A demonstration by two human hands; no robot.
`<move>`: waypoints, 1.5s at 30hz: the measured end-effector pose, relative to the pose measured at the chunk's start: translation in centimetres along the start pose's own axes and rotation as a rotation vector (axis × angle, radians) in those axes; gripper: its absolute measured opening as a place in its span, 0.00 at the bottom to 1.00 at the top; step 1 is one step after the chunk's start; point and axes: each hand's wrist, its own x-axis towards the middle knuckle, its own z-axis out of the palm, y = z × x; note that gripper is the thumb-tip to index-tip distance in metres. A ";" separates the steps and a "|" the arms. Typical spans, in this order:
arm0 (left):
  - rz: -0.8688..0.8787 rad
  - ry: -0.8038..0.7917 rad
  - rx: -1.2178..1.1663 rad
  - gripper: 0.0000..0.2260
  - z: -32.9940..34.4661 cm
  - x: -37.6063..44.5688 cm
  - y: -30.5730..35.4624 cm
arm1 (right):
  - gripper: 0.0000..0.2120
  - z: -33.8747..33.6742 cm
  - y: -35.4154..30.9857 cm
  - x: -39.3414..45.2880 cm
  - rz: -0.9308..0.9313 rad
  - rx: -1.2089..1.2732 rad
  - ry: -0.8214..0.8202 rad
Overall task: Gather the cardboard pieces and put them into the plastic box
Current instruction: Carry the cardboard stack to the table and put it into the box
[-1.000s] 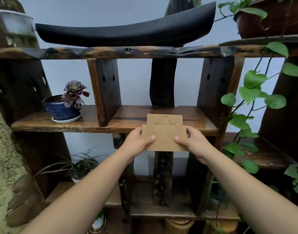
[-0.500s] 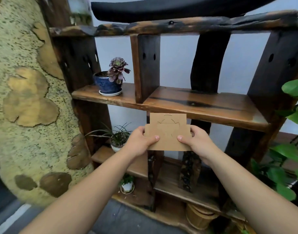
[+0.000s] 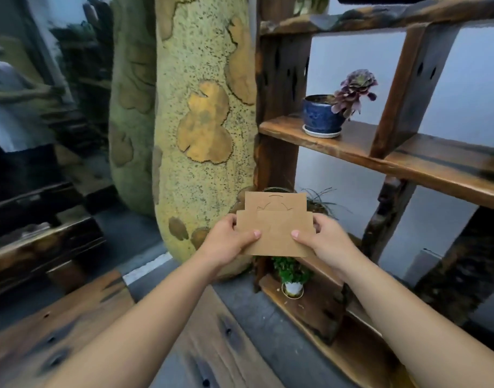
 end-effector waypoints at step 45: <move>-0.936 1.805 -0.215 0.25 -31.4 -54.6 -24.6 | 0.22 70.3 -12.9 -35.6 -0.635 -0.331 -1.892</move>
